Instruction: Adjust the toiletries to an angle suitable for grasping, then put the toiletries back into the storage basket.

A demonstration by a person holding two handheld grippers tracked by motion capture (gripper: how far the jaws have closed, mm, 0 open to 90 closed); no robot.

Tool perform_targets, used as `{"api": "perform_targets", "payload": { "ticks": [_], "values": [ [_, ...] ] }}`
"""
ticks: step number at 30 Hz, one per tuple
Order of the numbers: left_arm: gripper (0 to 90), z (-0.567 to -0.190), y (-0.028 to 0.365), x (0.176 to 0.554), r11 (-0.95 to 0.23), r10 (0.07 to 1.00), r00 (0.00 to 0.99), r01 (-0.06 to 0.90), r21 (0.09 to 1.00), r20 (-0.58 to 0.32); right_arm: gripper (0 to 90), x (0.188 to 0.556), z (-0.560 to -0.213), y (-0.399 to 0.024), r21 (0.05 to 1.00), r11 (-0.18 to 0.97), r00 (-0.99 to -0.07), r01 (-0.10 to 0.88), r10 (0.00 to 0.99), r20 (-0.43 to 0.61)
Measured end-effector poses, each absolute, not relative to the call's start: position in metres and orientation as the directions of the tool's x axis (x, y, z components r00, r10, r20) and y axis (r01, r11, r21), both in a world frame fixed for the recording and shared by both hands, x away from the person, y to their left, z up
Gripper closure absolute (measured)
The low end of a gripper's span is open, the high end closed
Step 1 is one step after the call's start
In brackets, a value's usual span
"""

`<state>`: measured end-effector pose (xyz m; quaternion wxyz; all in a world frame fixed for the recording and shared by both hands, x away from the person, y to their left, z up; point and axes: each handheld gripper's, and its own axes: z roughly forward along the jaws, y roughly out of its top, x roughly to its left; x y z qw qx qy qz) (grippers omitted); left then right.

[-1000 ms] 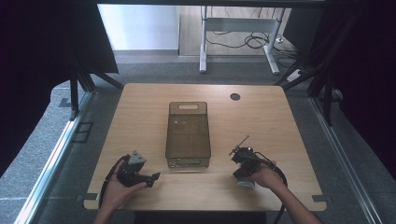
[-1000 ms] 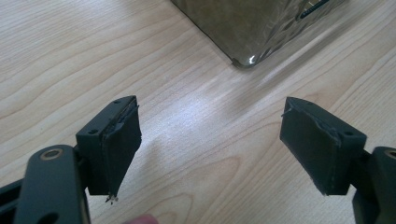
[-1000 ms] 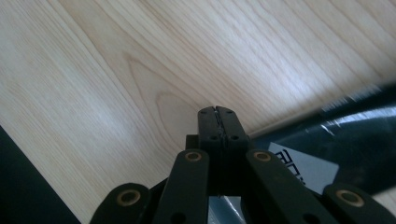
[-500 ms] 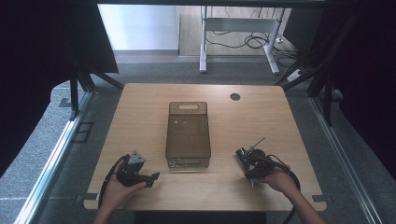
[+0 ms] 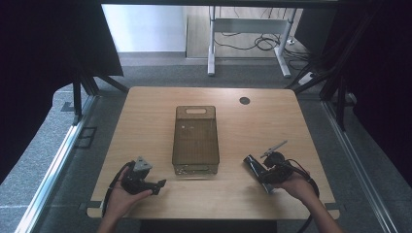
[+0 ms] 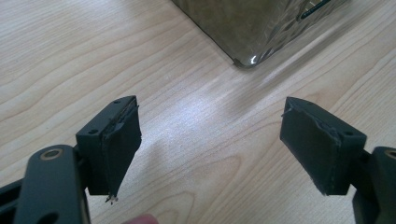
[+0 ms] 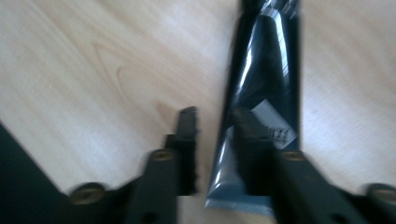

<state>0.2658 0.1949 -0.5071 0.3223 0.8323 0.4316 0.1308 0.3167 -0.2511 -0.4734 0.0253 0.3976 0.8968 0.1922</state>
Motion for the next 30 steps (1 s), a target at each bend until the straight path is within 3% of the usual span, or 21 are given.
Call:
{"api": "perform_targets", "payload": {
  "ticks": [4,8,30],
  "values": [
    [20.8,-0.506,0.195,0.266,-0.417,0.803,0.592,0.634,0.651,-0.062,49.4,0.32,-0.467,-0.248,0.401,0.592,-0.67,0.699,0.738,0.079],
    [20.8,-0.509,0.195,0.267,-0.421,0.802,0.594,0.637,0.645,-0.062,44.4,0.323,-0.463,-0.247,0.41,0.598,-0.672,0.689,0.739,0.052],
    [20.8,-0.509,0.194,0.267,-0.42,0.8,0.597,0.636,0.647,-0.067,37.2,0.356,-0.479,-0.234,0.278,0.616,-0.641,0.737,0.768,-0.001]
  ]
}}
